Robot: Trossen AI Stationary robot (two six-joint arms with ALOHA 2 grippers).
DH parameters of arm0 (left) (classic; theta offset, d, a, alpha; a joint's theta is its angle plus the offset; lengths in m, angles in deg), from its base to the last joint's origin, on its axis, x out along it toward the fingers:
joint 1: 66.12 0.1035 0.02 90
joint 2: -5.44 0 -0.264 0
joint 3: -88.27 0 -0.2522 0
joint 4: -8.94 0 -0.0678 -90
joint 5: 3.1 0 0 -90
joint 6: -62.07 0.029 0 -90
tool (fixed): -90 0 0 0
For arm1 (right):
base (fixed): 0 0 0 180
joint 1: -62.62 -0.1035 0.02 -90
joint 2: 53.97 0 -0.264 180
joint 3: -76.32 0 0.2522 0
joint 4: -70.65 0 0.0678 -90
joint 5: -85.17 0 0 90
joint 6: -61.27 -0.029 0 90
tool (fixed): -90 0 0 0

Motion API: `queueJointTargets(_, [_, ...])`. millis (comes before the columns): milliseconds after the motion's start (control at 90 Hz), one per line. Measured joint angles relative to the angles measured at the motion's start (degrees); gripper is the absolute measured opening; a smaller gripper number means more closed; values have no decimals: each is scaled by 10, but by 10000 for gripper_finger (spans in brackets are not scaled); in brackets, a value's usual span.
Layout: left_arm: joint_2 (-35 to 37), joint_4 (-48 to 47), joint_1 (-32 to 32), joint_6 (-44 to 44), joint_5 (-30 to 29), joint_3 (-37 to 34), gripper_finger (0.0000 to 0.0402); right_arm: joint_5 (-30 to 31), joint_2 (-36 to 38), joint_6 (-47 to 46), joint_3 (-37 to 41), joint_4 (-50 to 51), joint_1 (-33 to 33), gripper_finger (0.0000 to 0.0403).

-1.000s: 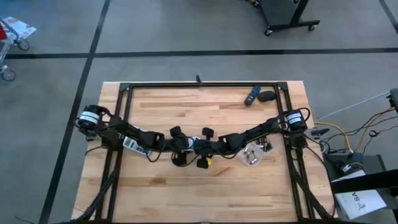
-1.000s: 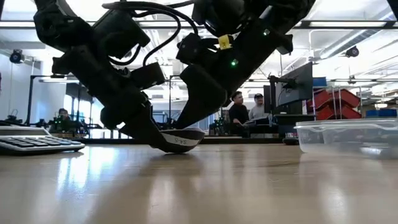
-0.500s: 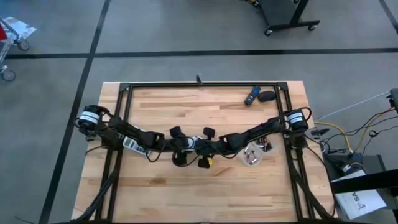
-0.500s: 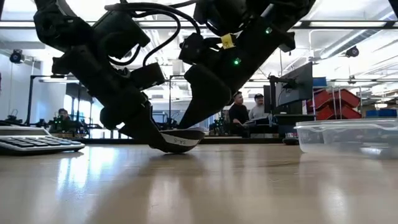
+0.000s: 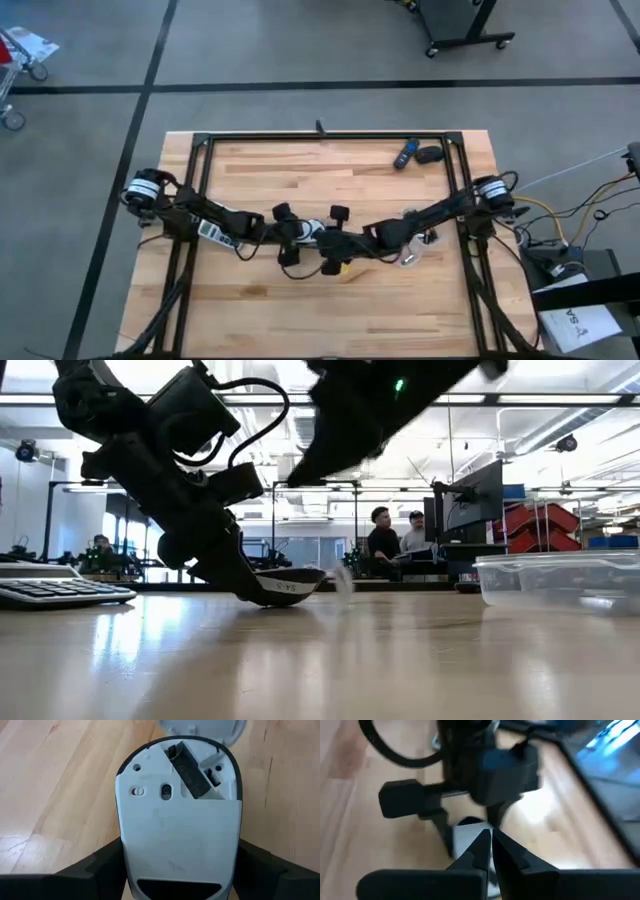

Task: Insert battery
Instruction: Insert the brown battery into the black/white mouse battery compartment

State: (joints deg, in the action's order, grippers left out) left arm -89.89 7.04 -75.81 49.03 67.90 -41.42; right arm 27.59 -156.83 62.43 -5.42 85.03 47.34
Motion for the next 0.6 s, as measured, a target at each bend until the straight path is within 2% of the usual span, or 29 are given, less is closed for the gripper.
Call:
queueJointTargets(211, [0,0,0,-1,0,0,264,23,71,14,9,10,-9,0])
queueJointTargets(600, [0,1,-1,-5,-1,0,264,21,89,25,28,-13,-10,0])
